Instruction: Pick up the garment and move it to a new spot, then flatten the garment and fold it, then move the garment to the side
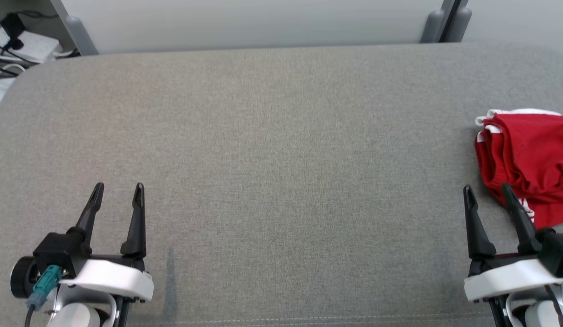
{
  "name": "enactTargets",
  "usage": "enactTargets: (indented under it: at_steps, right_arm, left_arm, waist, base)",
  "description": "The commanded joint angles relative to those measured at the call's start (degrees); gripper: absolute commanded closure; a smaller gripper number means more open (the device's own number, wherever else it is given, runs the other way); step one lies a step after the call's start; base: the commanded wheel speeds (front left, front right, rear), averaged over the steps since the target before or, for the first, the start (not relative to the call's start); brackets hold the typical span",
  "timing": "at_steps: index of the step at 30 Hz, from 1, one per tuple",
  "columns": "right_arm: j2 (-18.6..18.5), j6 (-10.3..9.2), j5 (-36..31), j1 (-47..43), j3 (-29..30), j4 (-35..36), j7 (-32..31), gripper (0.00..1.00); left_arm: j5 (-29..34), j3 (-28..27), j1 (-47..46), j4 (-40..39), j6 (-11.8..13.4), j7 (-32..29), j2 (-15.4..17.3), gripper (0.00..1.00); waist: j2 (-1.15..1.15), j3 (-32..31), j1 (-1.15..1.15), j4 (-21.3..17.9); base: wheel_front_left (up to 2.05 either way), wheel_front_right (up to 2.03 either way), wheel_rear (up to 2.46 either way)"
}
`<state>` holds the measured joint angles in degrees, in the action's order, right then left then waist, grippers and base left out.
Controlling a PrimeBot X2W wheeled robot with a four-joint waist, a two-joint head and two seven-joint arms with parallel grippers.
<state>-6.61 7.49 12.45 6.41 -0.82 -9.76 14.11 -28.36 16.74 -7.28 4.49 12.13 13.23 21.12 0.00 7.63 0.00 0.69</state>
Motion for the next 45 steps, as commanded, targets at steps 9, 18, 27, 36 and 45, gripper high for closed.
enactTargets:
  at_steps: [9,18,27,36,45]
  right_arm:
    - [1.61,0.0,-1.1,-5.68,0.65,1.92,-1.31,0.0]
    - [2.55,0.0,-2.09,-8.55,1.9,4.34,-2.94,0.0]
    - [2.97,0.0,-2.32,-8.91,2.08,5.64,-3.55,0.0]
    - [3.23,0.0,-2.69,-8.78,1.89,5.91,-3.99,0.0]
    - [3.3,0.0,-2.96,-8.33,1.87,5.34,-4.09,0.0]
  left_arm:
    - [-1.16,-2.09,2.4,1.02,-1.69,1.12,1.56,0.0]
    - [-1.22,-1.45,3.65,2.14,-2.0,1.19,1.75,0.0]
    - [-1.6,-1.92,2.93,3.44,-1.45,0.62,2.27,0.0]
    - [-2.21,-3.39,1.0,5.63,-2.11,1.09,2.83,0.0]
    - [-2.39,-5.12,-0.43,8.23,-3.33,1.56,2.99,0.0]
  waist:
    - [0.0,-5.68,0.0,0.72]
    - [0.0,-7.24,0.0,1.3]
    - [0.0,-7.1,0.0,1.5]
    - [0.0,-6.68,0.0,1.49]
    - [0.0,-6.35,0.0,1.65]
  base:
    - [0.0,0.0,0.0]
    - [0.0,0.0,0.0]
    - [0.0,0.0,0.0]
    - [0.0,0.0,0.0]
    - [0.0,0.0,0.0]
